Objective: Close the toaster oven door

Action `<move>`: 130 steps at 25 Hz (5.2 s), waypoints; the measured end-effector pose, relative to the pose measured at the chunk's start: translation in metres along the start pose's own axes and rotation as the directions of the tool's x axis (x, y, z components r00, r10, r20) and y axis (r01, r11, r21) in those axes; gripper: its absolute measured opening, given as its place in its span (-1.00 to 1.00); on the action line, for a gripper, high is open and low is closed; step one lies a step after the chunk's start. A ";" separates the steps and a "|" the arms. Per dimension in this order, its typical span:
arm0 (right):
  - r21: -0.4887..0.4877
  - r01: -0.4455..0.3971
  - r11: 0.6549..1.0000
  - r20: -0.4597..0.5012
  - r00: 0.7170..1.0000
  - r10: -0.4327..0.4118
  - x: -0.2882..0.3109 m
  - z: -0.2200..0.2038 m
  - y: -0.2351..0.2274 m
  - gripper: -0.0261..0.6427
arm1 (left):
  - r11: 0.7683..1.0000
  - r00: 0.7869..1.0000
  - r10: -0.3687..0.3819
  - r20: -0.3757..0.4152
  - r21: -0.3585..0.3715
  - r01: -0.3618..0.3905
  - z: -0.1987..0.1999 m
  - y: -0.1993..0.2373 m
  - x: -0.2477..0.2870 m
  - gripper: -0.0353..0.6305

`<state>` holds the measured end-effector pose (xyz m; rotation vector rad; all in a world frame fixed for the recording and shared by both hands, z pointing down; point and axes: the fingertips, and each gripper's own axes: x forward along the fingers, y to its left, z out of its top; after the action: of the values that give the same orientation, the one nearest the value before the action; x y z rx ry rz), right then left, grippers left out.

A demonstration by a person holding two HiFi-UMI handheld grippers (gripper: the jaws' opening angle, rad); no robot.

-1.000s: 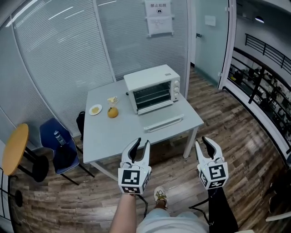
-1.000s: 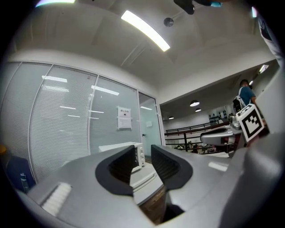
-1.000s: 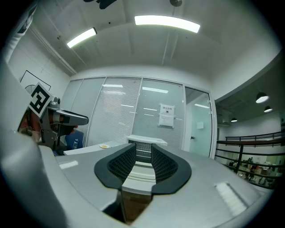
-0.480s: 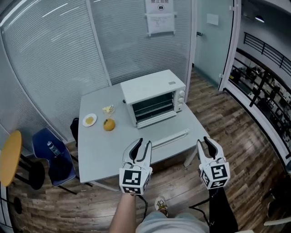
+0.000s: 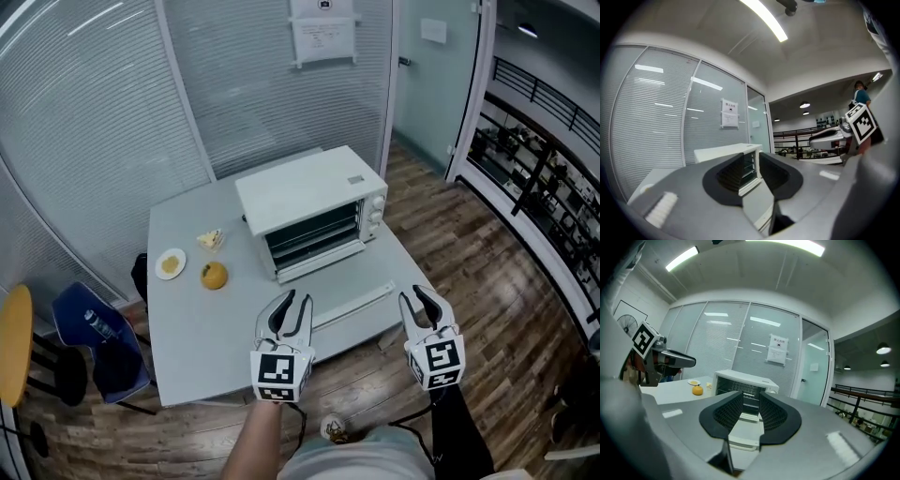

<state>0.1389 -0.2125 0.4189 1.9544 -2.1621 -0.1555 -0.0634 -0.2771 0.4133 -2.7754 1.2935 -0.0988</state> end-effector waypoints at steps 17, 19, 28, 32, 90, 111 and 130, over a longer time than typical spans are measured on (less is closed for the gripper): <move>0.062 -0.100 0.993 -0.183 0.977 0.110 0.063 -0.101 0.004 -0.67 | 0.993 0.982 0.047 -0.184 -0.101 -0.066 -0.117 0.000 0.025 -0.43; 0.079 -0.124 0.989 -0.209 0.968 0.138 0.071 -0.117 0.005 -0.67 | 0.987 0.972 0.081 -0.219 -0.116 -0.109 -0.135 0.002 0.023 -0.40; 0.174 -0.171 0.970 -0.338 0.915 0.221 0.094 -0.199 -0.009 -0.67 | 0.950 0.909 0.183 -0.374 -0.172 -0.262 -0.212 -0.011 0.008 -0.38; 0.198 -0.191 0.961 -0.381 0.889 0.255 0.100 -0.224 -0.011 -0.67 | 0.928 0.874 0.216 -0.434 -0.186 -0.322 -0.237 -0.019 -0.002 -0.38; 0.202 -0.306 0.931 -0.246 0.904 0.350 0.157 -0.196 -0.027 -0.68 | 0.806 0.758 0.493 -0.427 -0.102 -0.583 -0.223 0.019 0.040 -0.43; 0.236 -0.368 0.899 -0.074 0.916 0.394 0.194 -0.125 -0.042 -0.66 | 0.756 0.748 0.580 -0.322 -0.129 -0.642 -0.160 0.062 0.069 -0.43; 0.179 -0.263 0.948 0.004 0.964 0.267 0.256 -0.065 -0.054 -0.66 | 0.780 0.843 0.492 -0.218 -0.320 -0.538 -0.114 0.119 0.116 -0.43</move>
<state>0.1839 -0.4675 0.4934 1.7156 -2.4733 0.1066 -0.0902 -0.4471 0.5180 -2.5848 2.2743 0.0138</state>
